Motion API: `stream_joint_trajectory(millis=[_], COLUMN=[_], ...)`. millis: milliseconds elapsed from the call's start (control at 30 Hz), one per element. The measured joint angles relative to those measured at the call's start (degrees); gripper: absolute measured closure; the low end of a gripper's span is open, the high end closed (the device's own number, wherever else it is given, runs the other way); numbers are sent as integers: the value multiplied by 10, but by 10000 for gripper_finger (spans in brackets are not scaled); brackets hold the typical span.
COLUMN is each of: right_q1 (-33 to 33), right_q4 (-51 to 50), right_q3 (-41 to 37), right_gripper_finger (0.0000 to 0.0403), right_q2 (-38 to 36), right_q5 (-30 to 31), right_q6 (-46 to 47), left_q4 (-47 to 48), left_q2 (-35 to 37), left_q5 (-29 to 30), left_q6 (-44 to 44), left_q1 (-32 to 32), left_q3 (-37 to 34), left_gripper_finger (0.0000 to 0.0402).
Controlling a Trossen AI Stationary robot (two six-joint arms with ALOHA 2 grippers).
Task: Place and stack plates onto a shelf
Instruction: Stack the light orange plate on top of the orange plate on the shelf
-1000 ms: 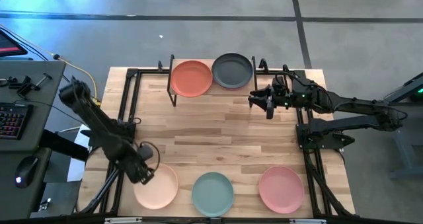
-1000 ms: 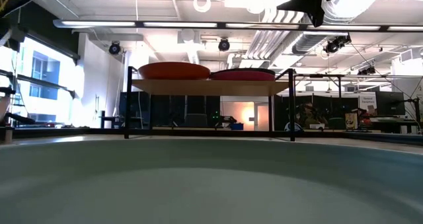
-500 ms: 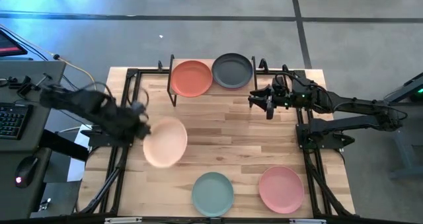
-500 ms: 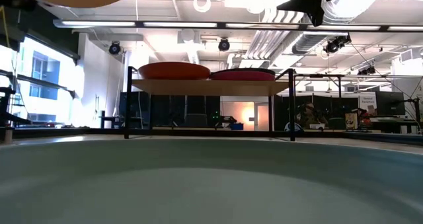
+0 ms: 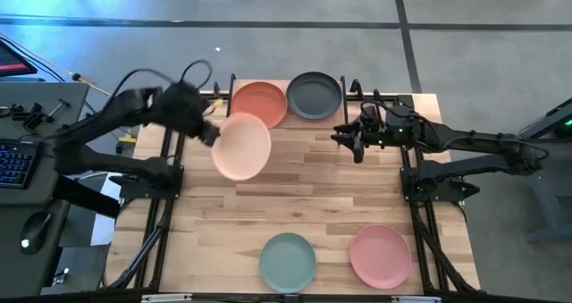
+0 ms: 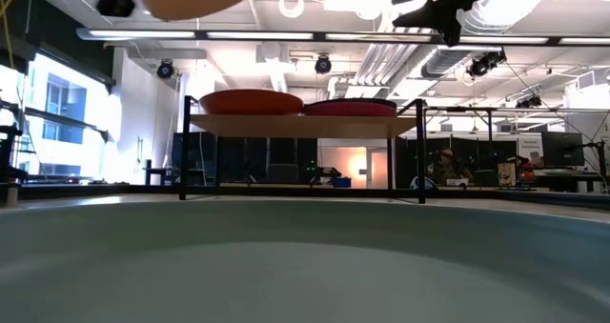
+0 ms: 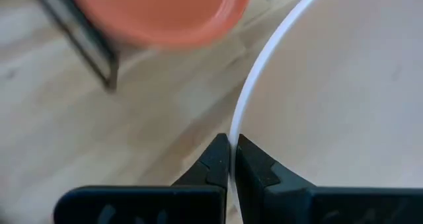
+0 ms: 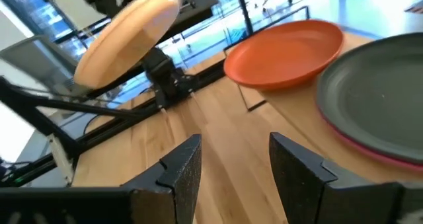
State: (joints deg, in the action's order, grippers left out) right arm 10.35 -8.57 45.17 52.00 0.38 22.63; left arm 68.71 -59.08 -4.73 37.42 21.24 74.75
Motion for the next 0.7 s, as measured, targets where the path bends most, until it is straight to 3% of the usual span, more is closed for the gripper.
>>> stream_joint_trajectory(millis=[333, 700], right_q1=[0, 0], right_q4=[3, 5], right_q3=[0, 0], right_gripper_finger=[245, 245], right_q2=[1, 1], right_q5=[-40, -40], right_q6=[14, 45], left_q4=[-24, -19], left_q2=[-172, -332], left_q5=[-103, -107], left_q6=[-171, -246], left_q1=[194, 277], left_q3=[124, 224], left_gripper_finger=[401, 401])
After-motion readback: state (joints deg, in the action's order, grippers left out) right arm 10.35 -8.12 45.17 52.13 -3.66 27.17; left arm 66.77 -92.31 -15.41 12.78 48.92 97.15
